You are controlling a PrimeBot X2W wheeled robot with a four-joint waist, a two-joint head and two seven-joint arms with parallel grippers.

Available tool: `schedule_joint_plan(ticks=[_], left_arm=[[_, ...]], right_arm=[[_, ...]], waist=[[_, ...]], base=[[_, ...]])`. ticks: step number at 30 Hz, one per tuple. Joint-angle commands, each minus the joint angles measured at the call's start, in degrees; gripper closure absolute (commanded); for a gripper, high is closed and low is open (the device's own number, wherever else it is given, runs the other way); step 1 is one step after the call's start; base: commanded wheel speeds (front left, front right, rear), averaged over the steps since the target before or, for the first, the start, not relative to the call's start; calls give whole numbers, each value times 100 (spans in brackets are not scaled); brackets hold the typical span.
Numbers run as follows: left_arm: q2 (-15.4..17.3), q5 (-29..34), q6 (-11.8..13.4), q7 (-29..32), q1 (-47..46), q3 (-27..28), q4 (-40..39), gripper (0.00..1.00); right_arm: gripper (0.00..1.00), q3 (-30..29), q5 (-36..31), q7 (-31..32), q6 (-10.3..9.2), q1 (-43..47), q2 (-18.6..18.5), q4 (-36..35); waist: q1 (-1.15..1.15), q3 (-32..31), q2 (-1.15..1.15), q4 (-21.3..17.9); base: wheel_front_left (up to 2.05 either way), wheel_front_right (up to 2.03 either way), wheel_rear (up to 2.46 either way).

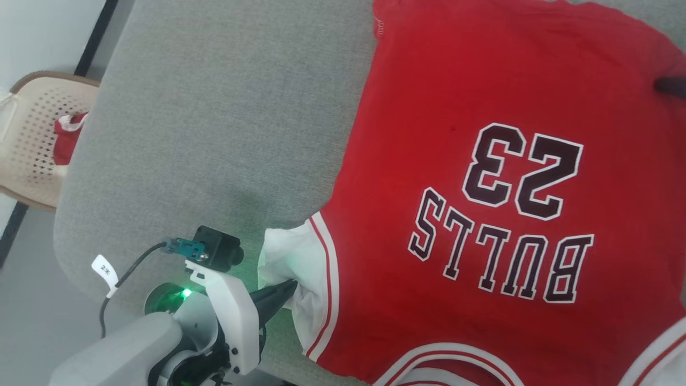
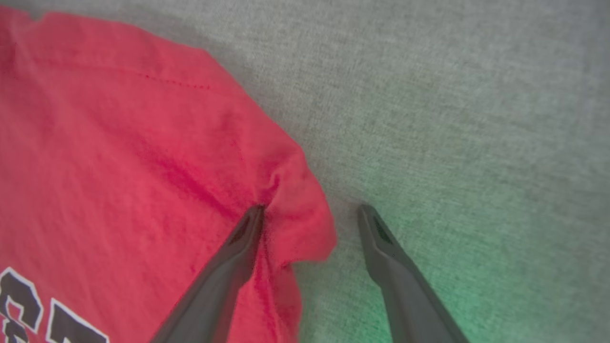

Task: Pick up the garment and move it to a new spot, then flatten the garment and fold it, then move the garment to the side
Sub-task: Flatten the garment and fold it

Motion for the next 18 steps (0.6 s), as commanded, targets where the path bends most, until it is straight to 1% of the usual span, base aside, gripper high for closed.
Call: schedule_joint_plan(ticks=[1, 2, 4, 8, 14, 18], left_arm=[[-67, 56, 19, 38, 14, -73, 189, 100], [-92, 38, -10, 19, 17, -68, 228, 100], [-124, 2, -33, -12, 24, -50, 303, 100], [-89, -23, -23, -79, 38, 24, 428, 100], [58, -13, 66, -172, 8, 154, 422, 100], [212, -38, 155, -203, 17, 229, 346, 100]], right_arm=[[25, 262, 11, 242, 2, 462, 305, 389], [100, 325, 5, 218, 2, 472, 284, 378], [100, 417, -12, 142, 2, 439, 196, 334], [100, 600, 94, 91, 2, 307, 73, 135], [100, 972, 513, 73, 0, 199, -130, -549], [100, 1243, 864, 203, 0, 401, -215, -1155]], waist=[[0, 24, -1, 40], [0, 25, -1, 46], [0, 19, -1, 29], [0, -66, -1, -127], [0, -251, -1, -541], [0, -411, -1, -889]], base=[[0, 0, 0], [0, 0, 0], [0, 0, 0], [0, 0, 0], [0, 0, 0], [0, 0, 0]])
